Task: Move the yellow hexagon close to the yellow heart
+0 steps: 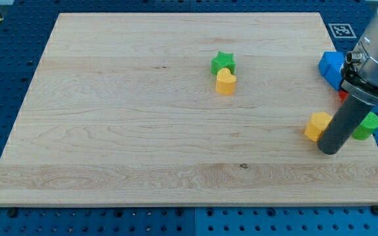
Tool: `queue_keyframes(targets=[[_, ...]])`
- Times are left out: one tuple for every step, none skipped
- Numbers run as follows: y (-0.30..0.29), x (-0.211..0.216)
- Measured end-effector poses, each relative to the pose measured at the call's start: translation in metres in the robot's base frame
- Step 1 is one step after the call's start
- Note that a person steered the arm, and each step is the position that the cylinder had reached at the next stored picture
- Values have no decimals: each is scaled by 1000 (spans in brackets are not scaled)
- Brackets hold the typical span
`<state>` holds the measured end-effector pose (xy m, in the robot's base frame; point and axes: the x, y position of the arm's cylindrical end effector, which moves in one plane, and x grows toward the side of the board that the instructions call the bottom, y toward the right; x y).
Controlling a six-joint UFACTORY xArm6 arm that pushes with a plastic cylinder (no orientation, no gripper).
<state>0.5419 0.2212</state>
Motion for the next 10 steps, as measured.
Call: queue_keyframes(targets=[[29,9],[27,-15],[15,-29],[-29,-29],[-41,-27],[-65,-23],[-94,-34],[-100,-46],[-106,-51],[-124,-61]])
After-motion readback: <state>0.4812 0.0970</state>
